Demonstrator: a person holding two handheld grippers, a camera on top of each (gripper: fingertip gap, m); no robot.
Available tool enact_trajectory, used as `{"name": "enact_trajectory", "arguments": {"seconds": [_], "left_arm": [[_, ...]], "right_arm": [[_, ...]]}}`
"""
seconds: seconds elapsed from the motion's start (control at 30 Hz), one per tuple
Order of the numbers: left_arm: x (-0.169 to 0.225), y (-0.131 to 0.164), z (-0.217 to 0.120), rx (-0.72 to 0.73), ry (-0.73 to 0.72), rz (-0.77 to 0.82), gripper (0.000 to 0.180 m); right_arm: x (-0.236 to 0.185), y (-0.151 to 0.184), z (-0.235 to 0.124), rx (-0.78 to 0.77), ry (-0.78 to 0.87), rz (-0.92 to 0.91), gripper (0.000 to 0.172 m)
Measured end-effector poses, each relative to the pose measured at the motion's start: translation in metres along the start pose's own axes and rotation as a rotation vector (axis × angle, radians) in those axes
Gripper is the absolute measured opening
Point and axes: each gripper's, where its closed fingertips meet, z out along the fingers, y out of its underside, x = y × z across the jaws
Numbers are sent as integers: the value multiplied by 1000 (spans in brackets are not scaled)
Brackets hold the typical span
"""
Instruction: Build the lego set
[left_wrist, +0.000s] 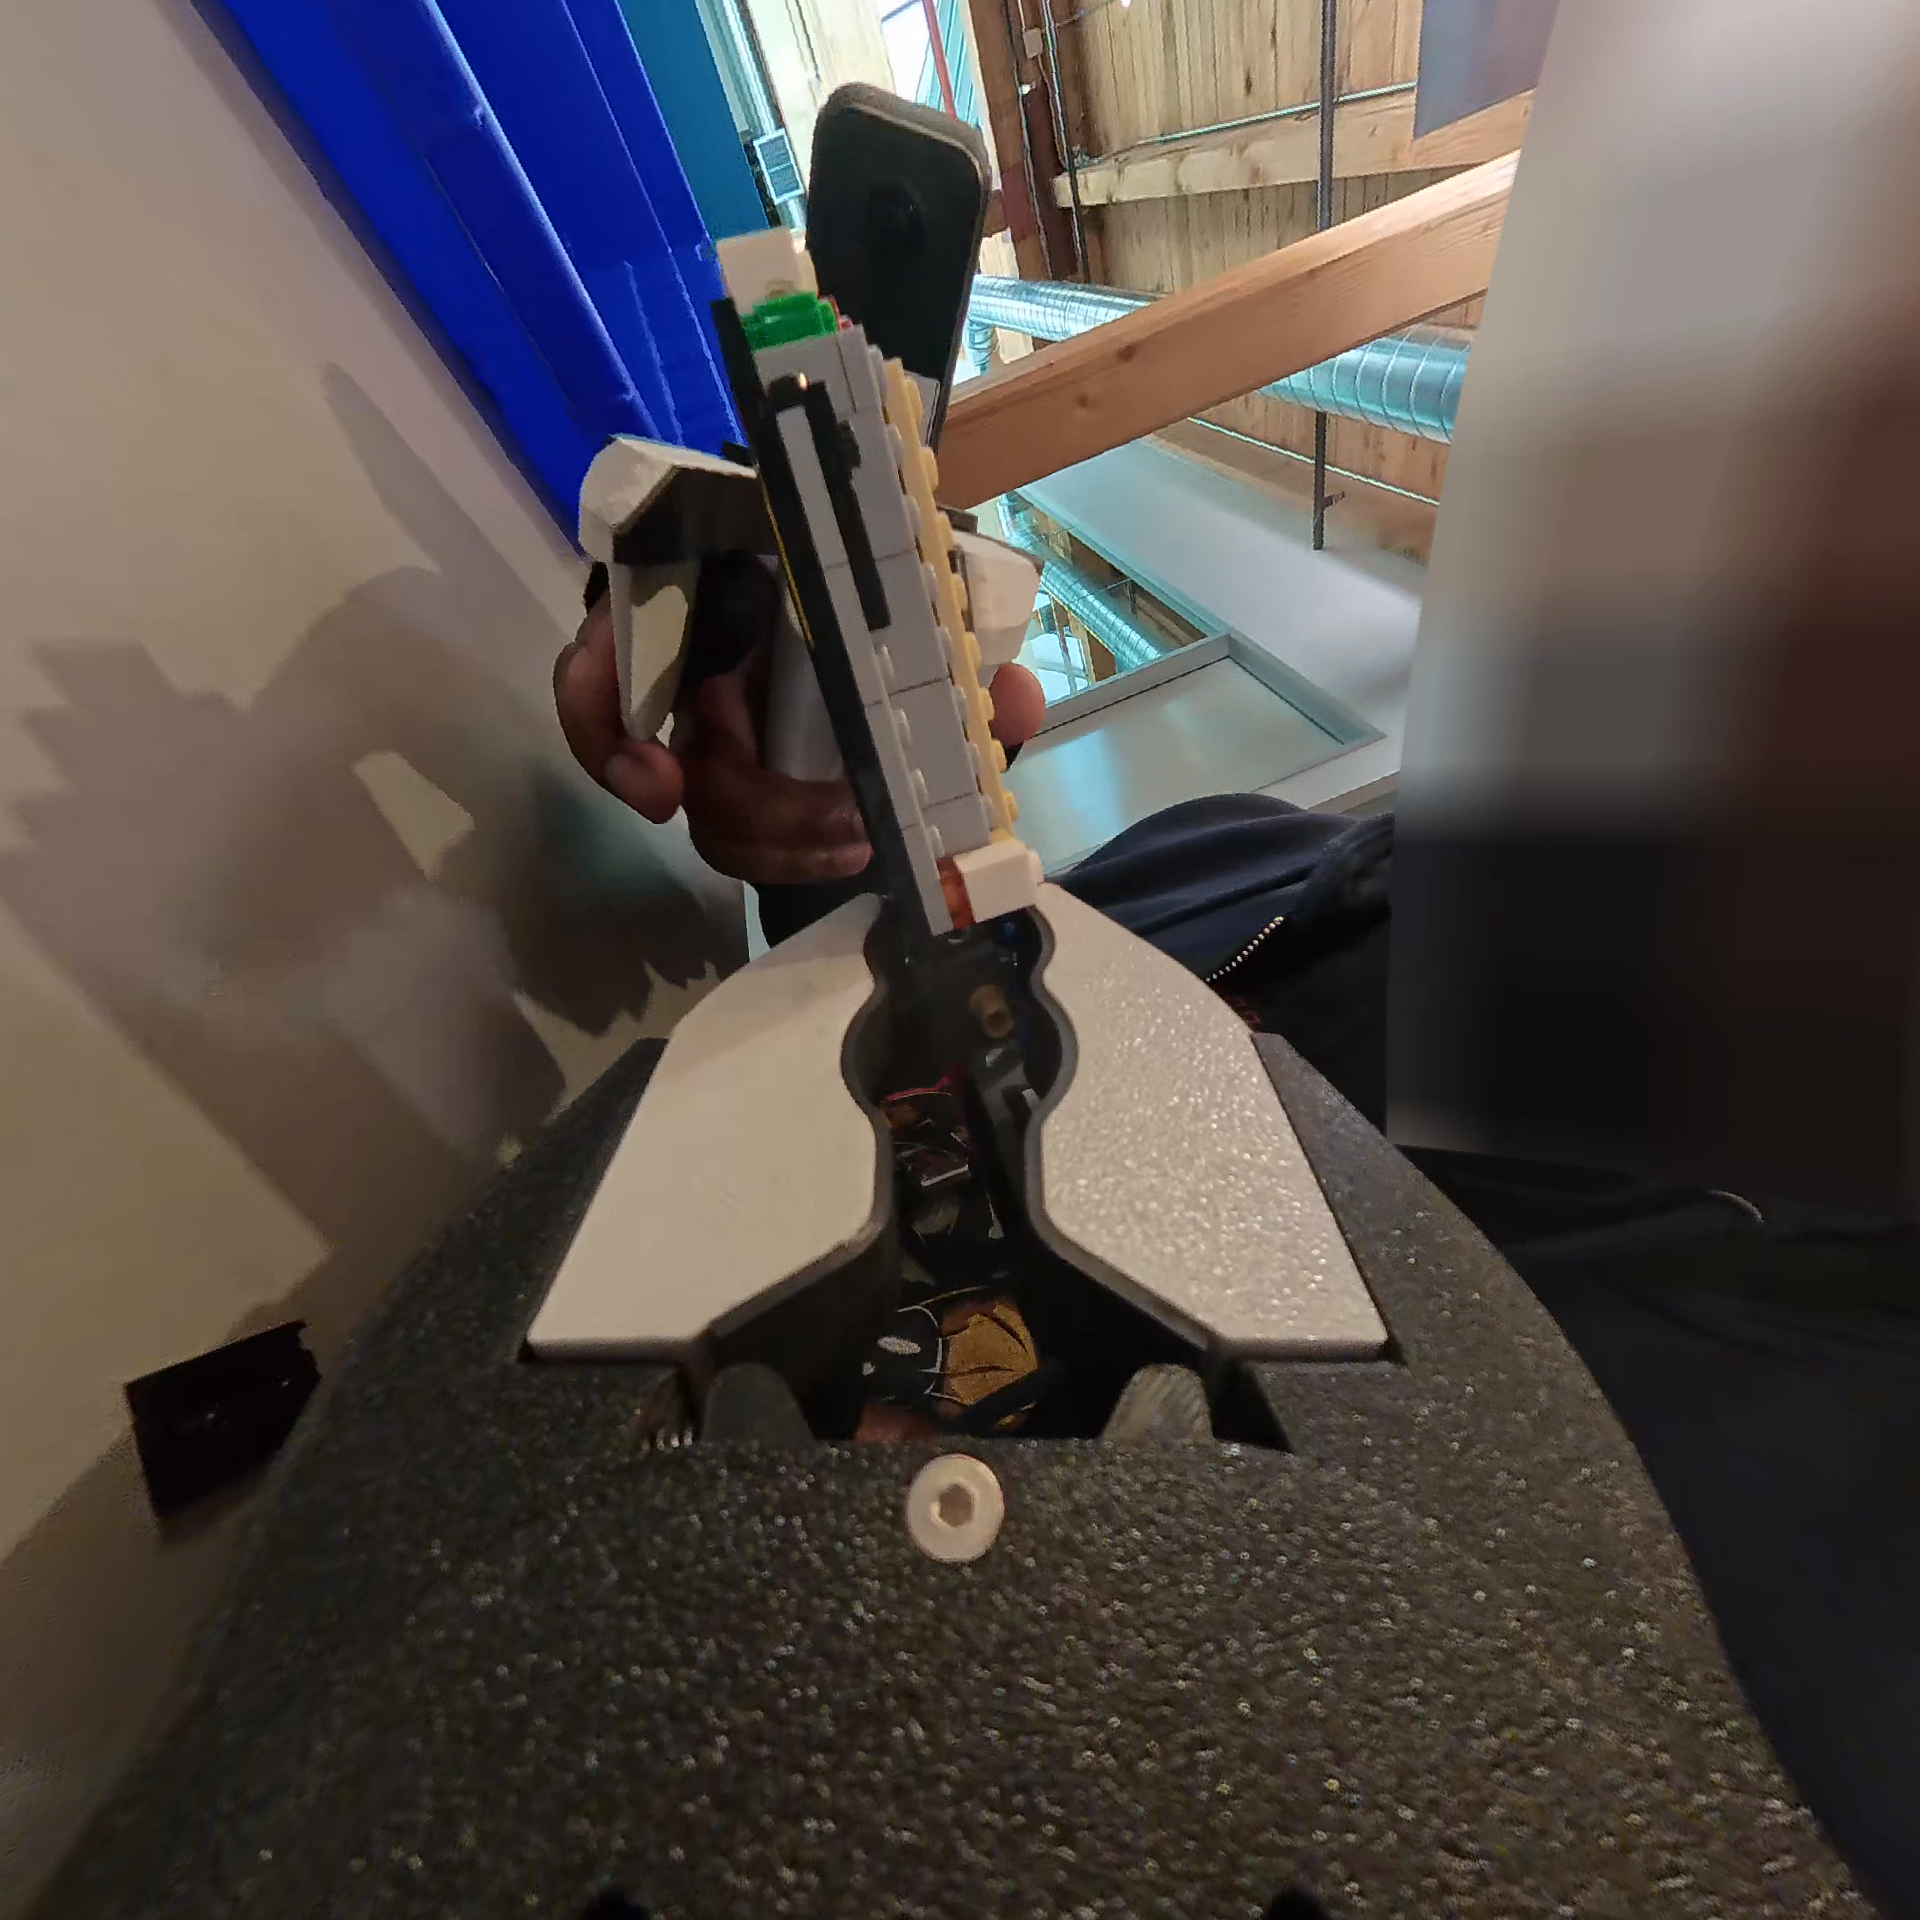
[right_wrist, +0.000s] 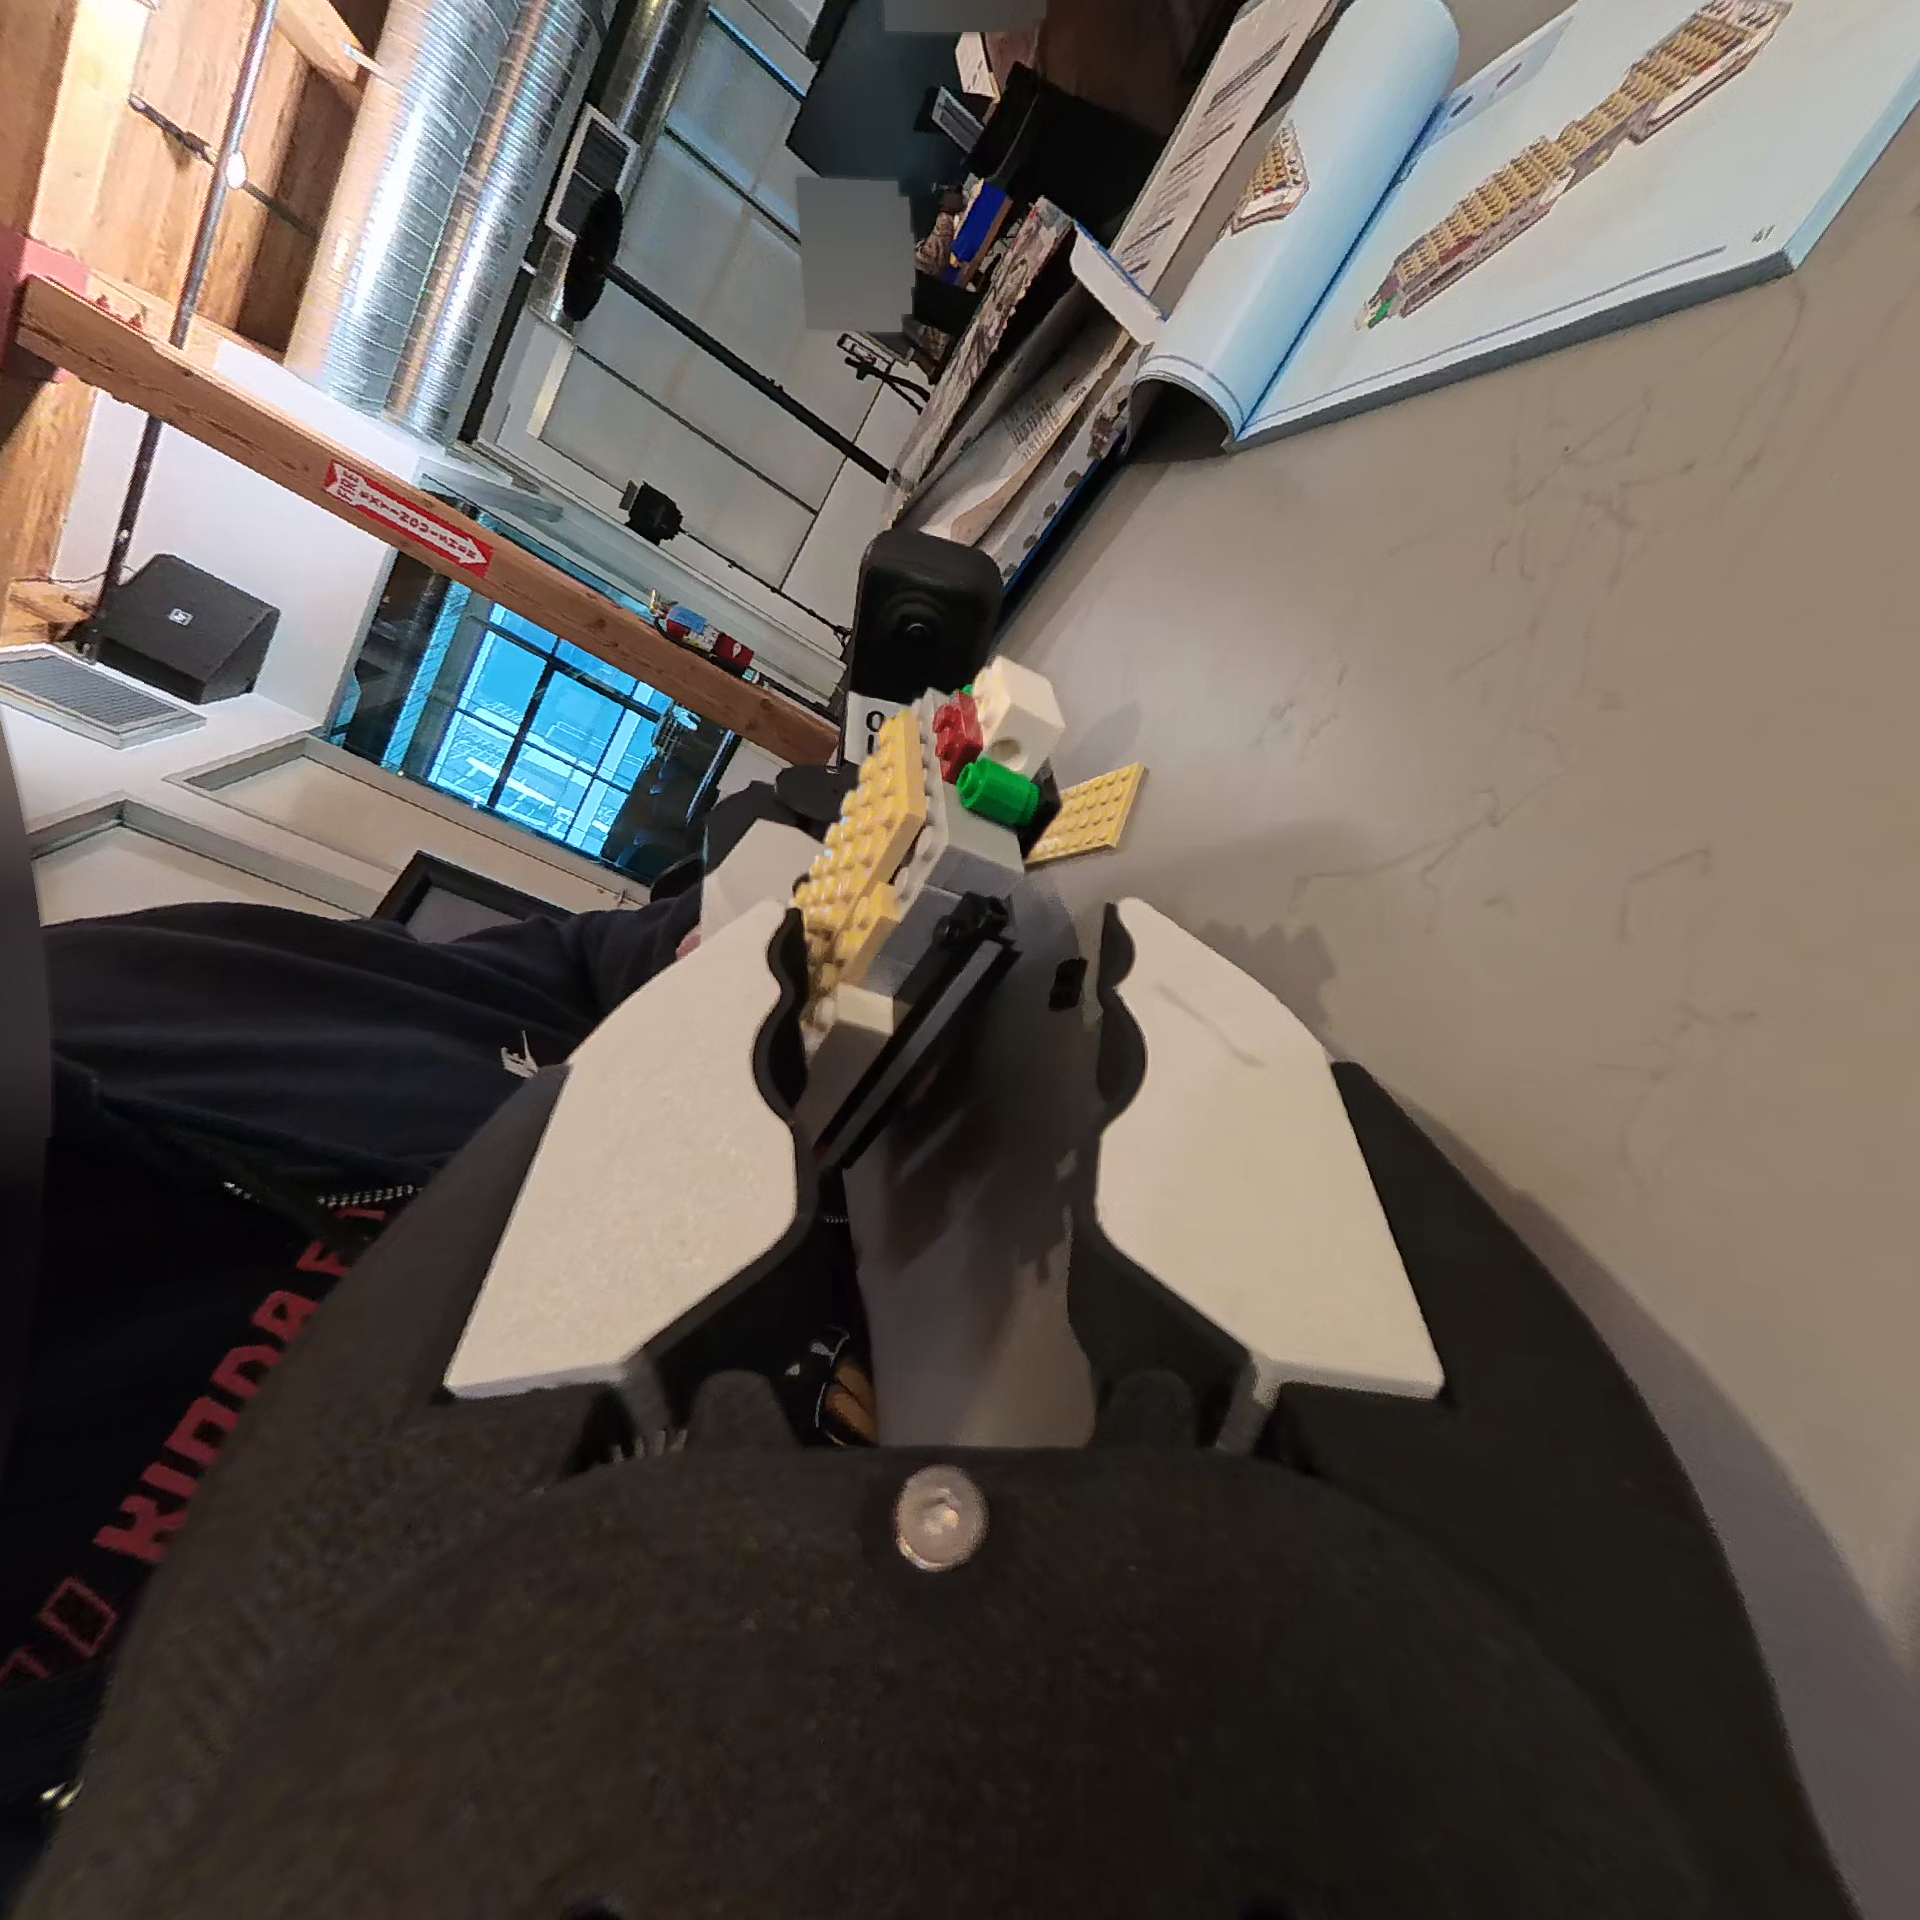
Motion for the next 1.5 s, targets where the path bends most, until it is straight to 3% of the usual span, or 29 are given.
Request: {"name": "enact_trajectory", "arguments": {"seconds": [0.23,0.4,0.47,0.67,0.77,1.1,1.5], "left_arm": [[-4,-8,-4,22,-33,-3,20],[-8,-19,-12,30,-111,32,20],[-10,-24,-15,31,-142,37,20],[-12,-34,-20,34,-184,50,21],[-13,-36,-21,34,-197,51,20],[-9,-45,-21,16,-233,76,20],[-12,-52,-21,8,-281,79,20]], "right_arm": [[3,-6,-6,34,40,-38,58],[10,-3,-15,1,171,-198,55],[13,1,-17,-28,223,-256,49],[13,9,-13,-40,275,-381,9],[15,4,-12,2,324,-455,1],[18,-9,-7,133,373,-529,0],[22,-3,-1,67,395,-483,0]]}}
